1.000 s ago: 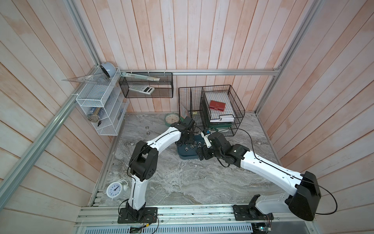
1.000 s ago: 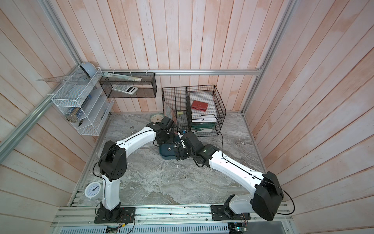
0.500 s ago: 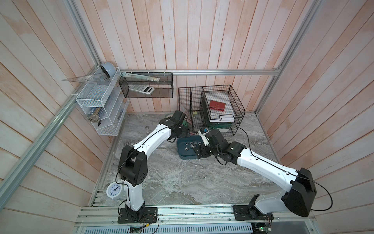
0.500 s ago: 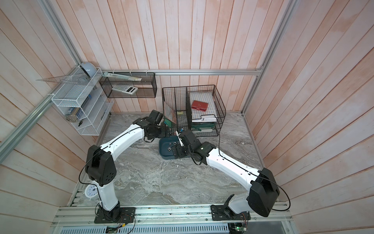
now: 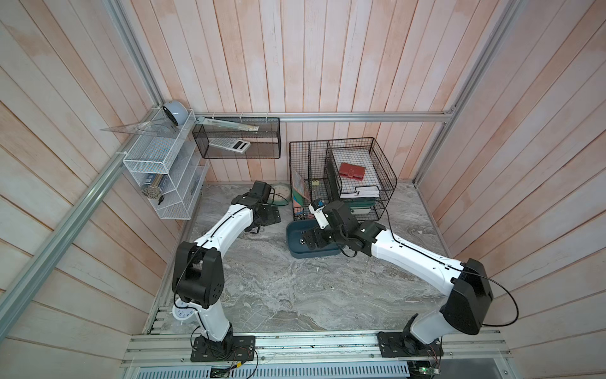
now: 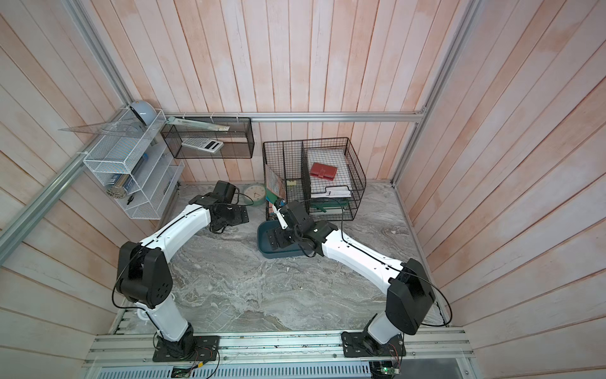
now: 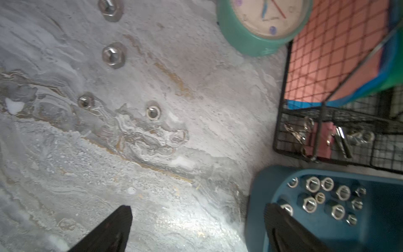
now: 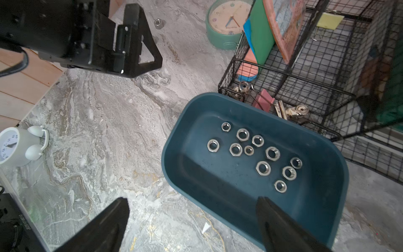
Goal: Put the nuts on the desktop into the storage box
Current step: Pick up the nut from the center of the board.
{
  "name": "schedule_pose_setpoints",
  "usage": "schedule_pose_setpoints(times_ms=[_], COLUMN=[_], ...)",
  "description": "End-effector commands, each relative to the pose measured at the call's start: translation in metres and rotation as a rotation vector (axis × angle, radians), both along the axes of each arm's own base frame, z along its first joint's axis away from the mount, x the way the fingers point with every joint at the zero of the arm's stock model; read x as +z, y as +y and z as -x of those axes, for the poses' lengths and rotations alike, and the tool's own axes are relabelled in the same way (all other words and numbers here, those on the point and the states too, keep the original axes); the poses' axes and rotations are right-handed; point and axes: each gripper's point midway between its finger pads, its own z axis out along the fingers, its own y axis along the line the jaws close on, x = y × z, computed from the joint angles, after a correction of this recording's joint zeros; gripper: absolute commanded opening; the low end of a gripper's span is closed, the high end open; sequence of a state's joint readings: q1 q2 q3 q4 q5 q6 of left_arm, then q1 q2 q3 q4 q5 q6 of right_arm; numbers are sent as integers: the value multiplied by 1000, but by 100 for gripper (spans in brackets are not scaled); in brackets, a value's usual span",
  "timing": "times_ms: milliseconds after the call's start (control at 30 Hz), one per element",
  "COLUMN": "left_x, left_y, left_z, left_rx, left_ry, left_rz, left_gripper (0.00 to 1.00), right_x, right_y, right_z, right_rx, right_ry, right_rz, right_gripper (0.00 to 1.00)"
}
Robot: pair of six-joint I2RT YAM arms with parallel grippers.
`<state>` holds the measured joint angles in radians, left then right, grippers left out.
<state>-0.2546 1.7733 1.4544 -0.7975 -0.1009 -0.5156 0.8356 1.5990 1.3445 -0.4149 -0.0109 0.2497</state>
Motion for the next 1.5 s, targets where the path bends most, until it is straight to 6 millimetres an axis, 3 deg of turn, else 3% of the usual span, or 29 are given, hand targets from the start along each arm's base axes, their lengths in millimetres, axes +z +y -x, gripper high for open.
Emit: schedule_pose_setpoints(times_ms=[0, 167, 433, 833, 967, 1067, 1367, 1467], left_x=[-2, -21, -50, -86, -96, -103, -109, -112], left_y=[19, 35, 47, 52, 56, 59, 61, 60], left_z=[-7, -21, -43, -63, -64, -63, -67, -68], left_rx=[52, 103, 135, 134, 141, 143, 140, 138], left_ry=[-26, -10, 18, 67, 82, 96, 100, 103], left_rz=[-10, 18, 20, -28, -33, -34, -28, -26], left_gripper=[100, 100, 99, 67, 52, 46, 44, 37], right_x=[14, 17, 15, 16, 15, 15, 16, 16], right_y=[23, 38, 36, 30, 28, 28, 28, 27], right_z=[0, -1, -3, -5, -5, -4, -3, -3], right_rx=[73, 109, 101, 76, 71, 72, 72, 70], right_ry=[-24, -32, -38, -51, -50, -50, -48, -45], right_rz=[-32, -27, -8, 9, 10, 10, 7, 6], right_gripper=[98, 98, 98, 98, 98, 98, 98, 98])
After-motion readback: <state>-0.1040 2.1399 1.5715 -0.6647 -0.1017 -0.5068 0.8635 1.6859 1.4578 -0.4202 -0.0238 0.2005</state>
